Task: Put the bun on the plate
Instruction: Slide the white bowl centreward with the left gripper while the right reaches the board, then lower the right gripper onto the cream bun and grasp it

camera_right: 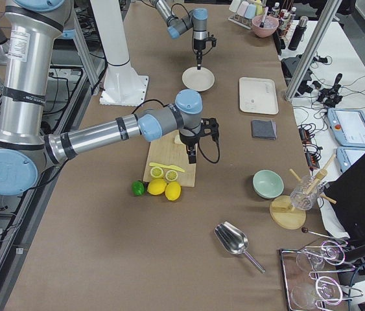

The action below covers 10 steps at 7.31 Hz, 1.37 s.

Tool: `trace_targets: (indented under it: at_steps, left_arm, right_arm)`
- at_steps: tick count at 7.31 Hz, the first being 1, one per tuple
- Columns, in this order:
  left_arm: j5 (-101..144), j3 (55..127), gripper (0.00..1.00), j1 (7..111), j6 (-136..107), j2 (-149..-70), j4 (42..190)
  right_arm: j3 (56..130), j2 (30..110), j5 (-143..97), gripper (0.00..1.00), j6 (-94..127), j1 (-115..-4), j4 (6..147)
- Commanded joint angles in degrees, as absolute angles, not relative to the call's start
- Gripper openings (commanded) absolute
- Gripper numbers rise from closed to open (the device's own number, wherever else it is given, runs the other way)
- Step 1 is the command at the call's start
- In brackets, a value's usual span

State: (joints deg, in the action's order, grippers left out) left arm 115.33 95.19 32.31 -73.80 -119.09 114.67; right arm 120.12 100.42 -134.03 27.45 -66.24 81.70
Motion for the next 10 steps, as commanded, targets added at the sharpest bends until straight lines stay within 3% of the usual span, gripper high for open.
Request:
trace_targets:
  at_steps: [1, 5, 10]
  left_arm:
    - [108.8, 95.1, 0.0, 25.8, -75.6, -125.0, 107.8]
    - [108.7, 94.7, 0.0, 25.9, -75.9, -125.1, 108.3]
    - [108.8, 94.6, 0.0, 27.0, -76.1, -124.8, 108.1]
  right_arm:
    - [121.1, 96.2, -128.9, 1.0, 39.8, -55.0, 81.7]
    - [113.7, 86.8, -121.7, 1.0, 49.0, -45.3, 81.7]
    - [109.2, 85.3, -119.3, 1.0, 50.0, -40.3, 81.3]
